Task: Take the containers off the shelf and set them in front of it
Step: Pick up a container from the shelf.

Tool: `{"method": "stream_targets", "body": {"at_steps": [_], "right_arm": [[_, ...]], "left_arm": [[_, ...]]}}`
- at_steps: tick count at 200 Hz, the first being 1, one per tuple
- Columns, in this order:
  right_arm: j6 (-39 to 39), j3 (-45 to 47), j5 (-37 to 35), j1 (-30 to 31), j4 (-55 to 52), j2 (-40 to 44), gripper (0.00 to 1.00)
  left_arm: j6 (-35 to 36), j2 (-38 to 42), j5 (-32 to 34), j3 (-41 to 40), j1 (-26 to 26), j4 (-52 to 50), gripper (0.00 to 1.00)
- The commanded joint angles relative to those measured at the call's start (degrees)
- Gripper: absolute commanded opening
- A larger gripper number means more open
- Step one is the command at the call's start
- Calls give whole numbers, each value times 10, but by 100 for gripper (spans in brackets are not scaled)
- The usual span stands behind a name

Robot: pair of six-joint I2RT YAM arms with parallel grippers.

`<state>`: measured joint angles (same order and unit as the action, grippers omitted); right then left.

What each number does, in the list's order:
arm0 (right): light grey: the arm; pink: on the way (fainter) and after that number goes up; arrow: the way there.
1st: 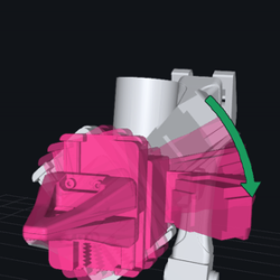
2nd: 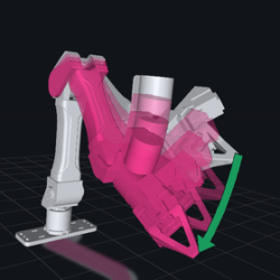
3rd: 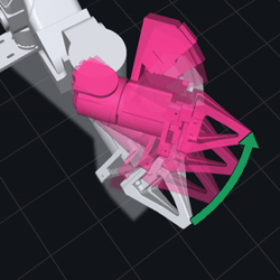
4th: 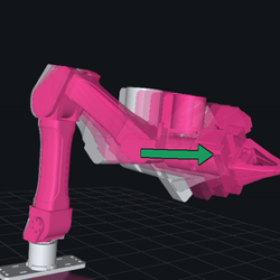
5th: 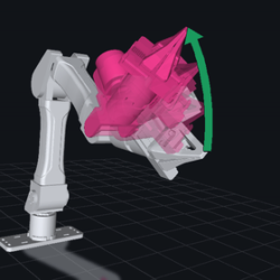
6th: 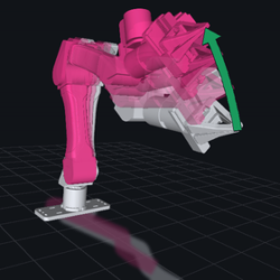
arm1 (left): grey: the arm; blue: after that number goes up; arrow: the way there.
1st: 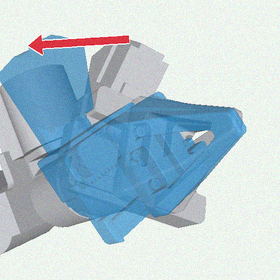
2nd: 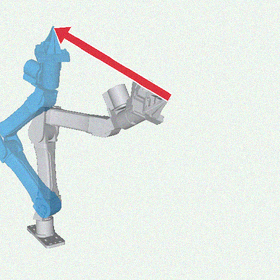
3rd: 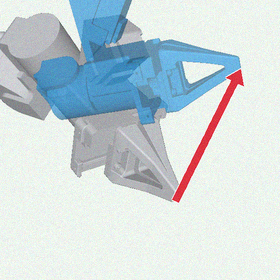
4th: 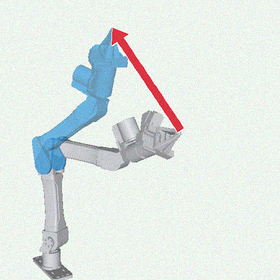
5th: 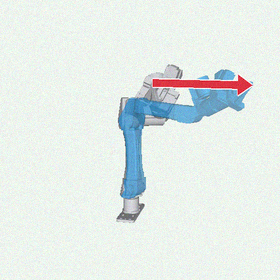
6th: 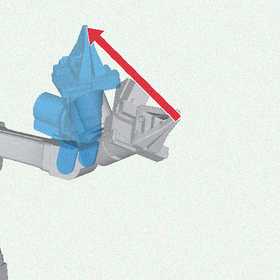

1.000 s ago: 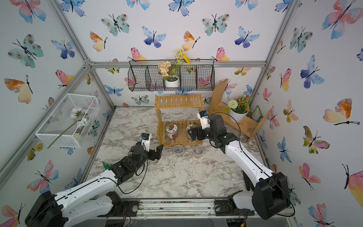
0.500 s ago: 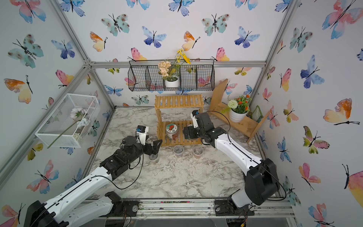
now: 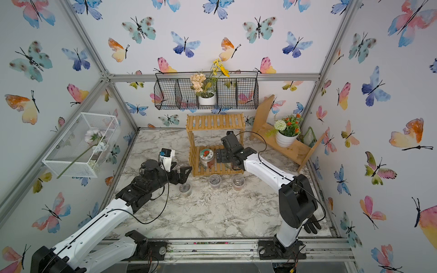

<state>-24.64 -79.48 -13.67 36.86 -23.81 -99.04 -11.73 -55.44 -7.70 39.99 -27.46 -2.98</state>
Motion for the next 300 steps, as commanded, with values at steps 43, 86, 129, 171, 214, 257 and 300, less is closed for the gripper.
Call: {"method": "stream_targets", "body": {"at_steps": [43,86,129,171,214,257,300], "right_arm": [[-29,-44,-92,1,-42,-46,98],[-35,-50,-103,4,-47,-68,98],[-39,-62,-128,13,-56,-95,98],[-54,-68,-141,15,-61,-118,98],[-56,-79,-130,15,-57,-142,98],[-59,-92,-125,15,-55,-164,98],[-59,-102,-128,15,-48,-179,98]], "left_arm": [[15,-3,-56,13,27,0,99],[18,-10,-66,11,36,6,99],[21,-16,-74,8,45,10,99],[24,-20,-82,7,54,11,99],[29,-23,-92,5,65,12,99],[34,-26,-105,5,81,13,99],[36,-27,-112,4,89,15,99]]}}
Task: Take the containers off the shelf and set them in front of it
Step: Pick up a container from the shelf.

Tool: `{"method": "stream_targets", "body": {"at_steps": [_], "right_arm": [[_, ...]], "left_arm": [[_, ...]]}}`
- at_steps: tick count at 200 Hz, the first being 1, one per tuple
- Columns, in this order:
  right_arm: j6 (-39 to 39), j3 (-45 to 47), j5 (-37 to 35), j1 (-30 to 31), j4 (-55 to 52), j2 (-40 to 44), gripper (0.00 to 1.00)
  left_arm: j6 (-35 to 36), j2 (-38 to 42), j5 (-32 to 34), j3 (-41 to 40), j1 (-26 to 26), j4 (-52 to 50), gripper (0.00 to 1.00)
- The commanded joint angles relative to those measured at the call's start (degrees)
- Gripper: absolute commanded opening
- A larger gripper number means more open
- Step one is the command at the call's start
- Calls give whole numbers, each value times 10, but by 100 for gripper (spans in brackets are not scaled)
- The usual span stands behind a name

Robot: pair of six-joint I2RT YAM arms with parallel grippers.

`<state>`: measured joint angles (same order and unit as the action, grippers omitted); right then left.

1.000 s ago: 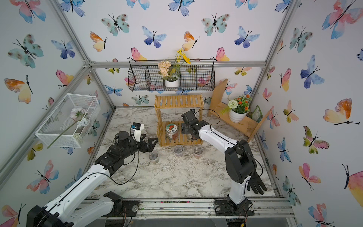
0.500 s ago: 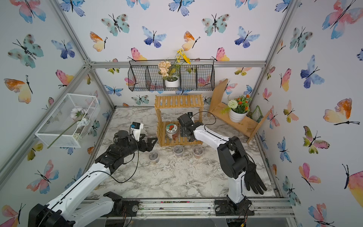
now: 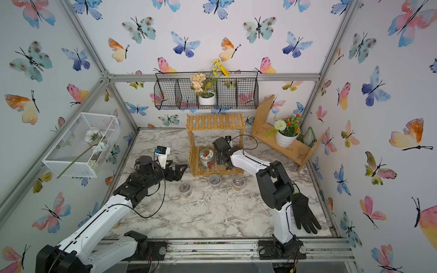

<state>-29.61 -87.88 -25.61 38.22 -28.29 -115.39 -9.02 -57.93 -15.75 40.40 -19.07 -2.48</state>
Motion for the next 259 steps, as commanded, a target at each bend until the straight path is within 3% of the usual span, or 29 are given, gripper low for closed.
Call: {"method": "stream_targets", "body": {"at_steps": [1,49,91,117,204,259], "right_arm": [[-9,-18,-8,1,-3,-15,98],[3,-26,1,-1,8,-28,100],[11,-11,11,-1,22,-18,82],[15,0,12,-1,27,-8,76],[39,24,35,-1,25,71,71],[72,70,109,0,10,153,71]], "left_arm": [[8,-2,-31,0,5,10,99],[8,0,-31,0,9,10,99],[8,5,-31,-2,11,7,99],[5,8,-31,-4,12,8,99],[2,19,-25,-10,11,6,99],[2,19,-26,-11,11,6,99]]}}
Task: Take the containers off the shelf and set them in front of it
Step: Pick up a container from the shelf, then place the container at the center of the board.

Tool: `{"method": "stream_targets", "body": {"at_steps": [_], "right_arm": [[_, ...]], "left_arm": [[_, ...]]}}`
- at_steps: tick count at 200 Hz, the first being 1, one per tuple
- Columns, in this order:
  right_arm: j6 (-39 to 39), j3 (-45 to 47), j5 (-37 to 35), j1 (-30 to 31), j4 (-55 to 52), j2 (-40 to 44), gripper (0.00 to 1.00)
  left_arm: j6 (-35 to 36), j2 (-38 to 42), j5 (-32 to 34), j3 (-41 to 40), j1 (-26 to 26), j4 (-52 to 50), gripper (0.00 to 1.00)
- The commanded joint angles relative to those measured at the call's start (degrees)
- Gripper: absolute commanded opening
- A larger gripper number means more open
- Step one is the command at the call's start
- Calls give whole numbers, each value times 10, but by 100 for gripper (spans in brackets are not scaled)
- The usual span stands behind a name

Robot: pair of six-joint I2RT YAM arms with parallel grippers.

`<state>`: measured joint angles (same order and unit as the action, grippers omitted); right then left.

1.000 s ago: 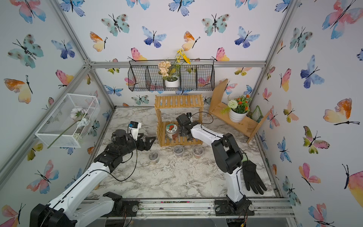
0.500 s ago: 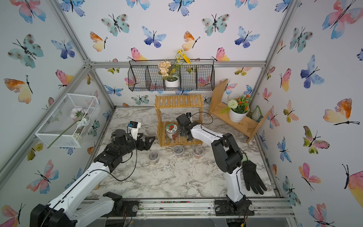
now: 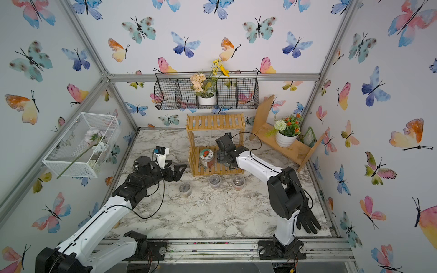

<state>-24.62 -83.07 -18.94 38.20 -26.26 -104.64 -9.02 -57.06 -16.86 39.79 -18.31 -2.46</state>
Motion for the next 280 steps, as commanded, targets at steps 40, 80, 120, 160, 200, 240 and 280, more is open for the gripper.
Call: {"method": "stream_targets", "body": {"at_steps": [40,80,120,160,200,240,280], "right_arm": [[42,68,87,8,-26,125,71],[47,121,95,36,-43,199,71],[32,187,90,73,-52,267,71],[2,246,64,128,-61,319,71],[-66,308,21,174,-77,361,71],[-131,353,-24,204,-97,377,71],[-187,386,-54,213,-102,365,71]], "left_arm": [[1,7,-16,-9,4,10,99],[4,5,-16,-5,4,7,99],[8,5,-14,-4,4,2,99],[7,7,-14,-5,4,2,99],[10,9,-13,-3,4,-3,99],[14,8,-12,-2,4,-6,99],[15,7,-10,0,4,-6,99]]}}
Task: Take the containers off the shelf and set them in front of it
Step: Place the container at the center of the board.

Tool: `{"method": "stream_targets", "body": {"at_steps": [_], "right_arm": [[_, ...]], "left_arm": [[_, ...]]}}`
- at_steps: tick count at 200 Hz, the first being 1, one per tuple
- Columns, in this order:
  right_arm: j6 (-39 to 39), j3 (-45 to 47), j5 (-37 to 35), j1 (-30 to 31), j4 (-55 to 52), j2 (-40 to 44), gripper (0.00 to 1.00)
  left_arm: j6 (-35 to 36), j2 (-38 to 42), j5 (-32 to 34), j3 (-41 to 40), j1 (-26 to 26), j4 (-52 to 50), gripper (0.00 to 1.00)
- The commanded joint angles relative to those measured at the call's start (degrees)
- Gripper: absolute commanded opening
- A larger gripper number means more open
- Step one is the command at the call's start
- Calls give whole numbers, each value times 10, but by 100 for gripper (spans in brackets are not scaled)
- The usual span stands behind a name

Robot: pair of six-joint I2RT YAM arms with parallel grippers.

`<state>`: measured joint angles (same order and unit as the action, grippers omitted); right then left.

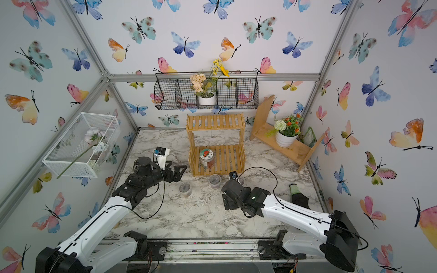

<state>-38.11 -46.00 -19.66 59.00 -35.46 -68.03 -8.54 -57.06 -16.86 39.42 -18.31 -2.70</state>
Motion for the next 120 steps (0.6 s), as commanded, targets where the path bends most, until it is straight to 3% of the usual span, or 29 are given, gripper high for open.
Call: {"method": "stream_targets", "body": {"at_steps": [1,120], "right_arm": [[-53,17,-48,5,-10,-1,71],[-123,68,-114,5,34,-56,76]], "left_arm": [[10,7,-9,4,4,-4,99],[22,-2,-3,14,3,-11,99]]}}
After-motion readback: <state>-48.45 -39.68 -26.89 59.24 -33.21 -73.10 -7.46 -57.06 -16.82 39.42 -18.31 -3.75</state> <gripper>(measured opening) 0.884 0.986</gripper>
